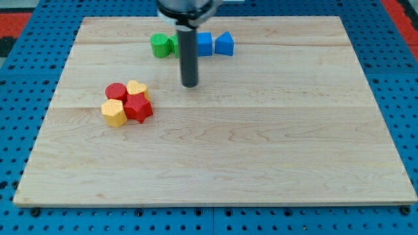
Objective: Point your hand at the left center
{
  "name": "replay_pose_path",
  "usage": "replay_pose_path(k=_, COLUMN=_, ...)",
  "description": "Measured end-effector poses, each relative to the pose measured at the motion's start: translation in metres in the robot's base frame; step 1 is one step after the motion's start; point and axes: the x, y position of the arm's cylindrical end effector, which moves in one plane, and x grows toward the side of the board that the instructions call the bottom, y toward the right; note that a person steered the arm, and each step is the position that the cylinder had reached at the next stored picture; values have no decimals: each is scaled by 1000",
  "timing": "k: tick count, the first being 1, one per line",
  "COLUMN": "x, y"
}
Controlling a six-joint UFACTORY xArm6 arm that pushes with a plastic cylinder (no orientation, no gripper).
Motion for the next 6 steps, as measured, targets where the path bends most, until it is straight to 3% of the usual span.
replay_pose_path(k=2, x=-37, y=-117)
replay_pose_path(k=4, x=-5, y=-244)
replay_pose_path(k=5, x=32, y=-250)
replay_pose_path(k=6, x=40, y=-236)
